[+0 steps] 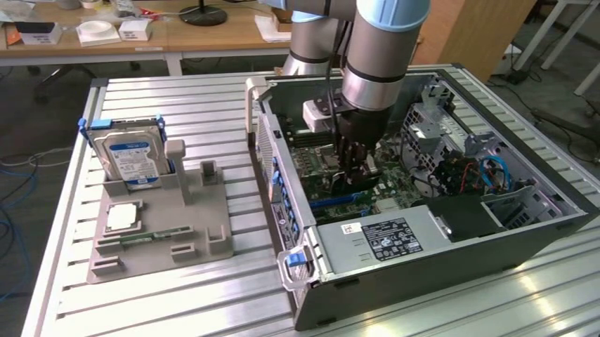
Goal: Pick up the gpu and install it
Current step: 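Insert the gpu into the slot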
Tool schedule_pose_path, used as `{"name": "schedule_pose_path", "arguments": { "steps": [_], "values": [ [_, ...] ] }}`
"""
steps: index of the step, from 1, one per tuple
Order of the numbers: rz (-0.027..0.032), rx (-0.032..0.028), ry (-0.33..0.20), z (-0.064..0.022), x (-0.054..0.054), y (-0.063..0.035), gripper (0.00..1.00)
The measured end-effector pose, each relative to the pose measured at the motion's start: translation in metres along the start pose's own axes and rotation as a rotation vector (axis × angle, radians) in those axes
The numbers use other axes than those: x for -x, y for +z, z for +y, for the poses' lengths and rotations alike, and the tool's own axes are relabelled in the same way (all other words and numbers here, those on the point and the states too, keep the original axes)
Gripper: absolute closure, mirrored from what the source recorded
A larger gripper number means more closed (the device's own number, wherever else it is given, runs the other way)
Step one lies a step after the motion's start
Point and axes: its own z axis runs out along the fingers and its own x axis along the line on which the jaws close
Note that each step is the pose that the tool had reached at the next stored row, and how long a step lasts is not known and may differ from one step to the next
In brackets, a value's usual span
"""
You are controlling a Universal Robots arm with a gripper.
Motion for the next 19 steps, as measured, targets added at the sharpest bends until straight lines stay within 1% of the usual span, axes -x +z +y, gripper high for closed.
{"name": "schedule_pose_path", "arguments": {
  "steps": [6, 10, 19],
  "values": [
    [0.0000, 0.0000, 0.002, 0.0004, -0.0007, 0.0007, 0.73],
    [0.0004, 0.0004, 0.015, 0.0005, -0.0007, 0.0013, 0.73],
    [0.0003, 0.0003, 0.016, 0.0009, -0.0029, 0.0015, 0.73]
  ]
}}
